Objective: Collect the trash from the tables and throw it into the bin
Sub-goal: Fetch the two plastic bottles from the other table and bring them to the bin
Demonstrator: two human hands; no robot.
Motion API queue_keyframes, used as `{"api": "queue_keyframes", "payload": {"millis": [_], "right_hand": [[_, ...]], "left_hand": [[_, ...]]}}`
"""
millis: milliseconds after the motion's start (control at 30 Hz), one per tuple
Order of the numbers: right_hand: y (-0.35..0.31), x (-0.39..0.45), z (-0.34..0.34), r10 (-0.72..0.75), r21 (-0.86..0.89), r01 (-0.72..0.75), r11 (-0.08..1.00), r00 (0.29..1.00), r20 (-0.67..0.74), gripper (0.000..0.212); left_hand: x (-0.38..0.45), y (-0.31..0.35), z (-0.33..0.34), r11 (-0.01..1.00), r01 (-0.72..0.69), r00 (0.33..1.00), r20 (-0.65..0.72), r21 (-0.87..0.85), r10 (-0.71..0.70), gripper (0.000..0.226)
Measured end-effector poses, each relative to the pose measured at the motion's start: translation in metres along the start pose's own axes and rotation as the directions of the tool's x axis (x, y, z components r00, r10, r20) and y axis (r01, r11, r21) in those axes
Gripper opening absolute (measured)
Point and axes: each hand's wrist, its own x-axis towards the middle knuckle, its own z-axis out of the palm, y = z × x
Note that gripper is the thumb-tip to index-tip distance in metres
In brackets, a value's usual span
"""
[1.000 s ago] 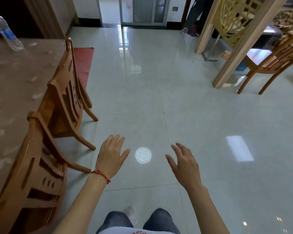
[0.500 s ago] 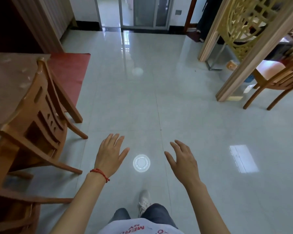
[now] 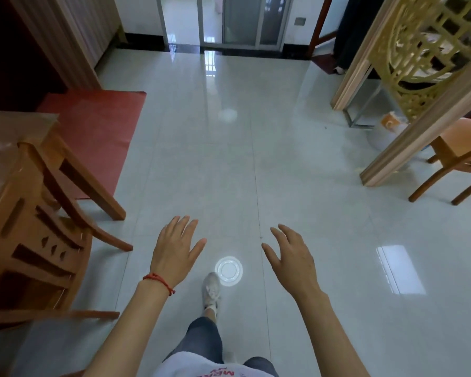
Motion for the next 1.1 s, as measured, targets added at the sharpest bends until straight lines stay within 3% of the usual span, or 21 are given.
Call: {"api": "queue_keyframes", "payload": {"millis": [433,600,1100], "right_hand": [[-0.023,0.232,0.006,-0.002,-0.038,0.001,0.999,0.999,-0.035,0.042],[-0.026,0.305,0.011,-0.008,-0.043,0.008,0.999,1.000,0.000,0.043],[-0.035,0.563,0.026,-0.158,-0.039,0.164,0.986,0.979,0.130,0.044]], "left_hand": [[0.229,-0.043,-0.048,1.000,-0.012,0.999,-0.045,-0.016,0.011,0.095],[0.296,-0.051,-0.055,0.999,0.024,0.999,-0.045,-0.030,-0.025,0.079],[0.504,-0.073,-0.088,0.985,0.166,0.980,-0.105,-0.049,-0.171,0.085]]}}
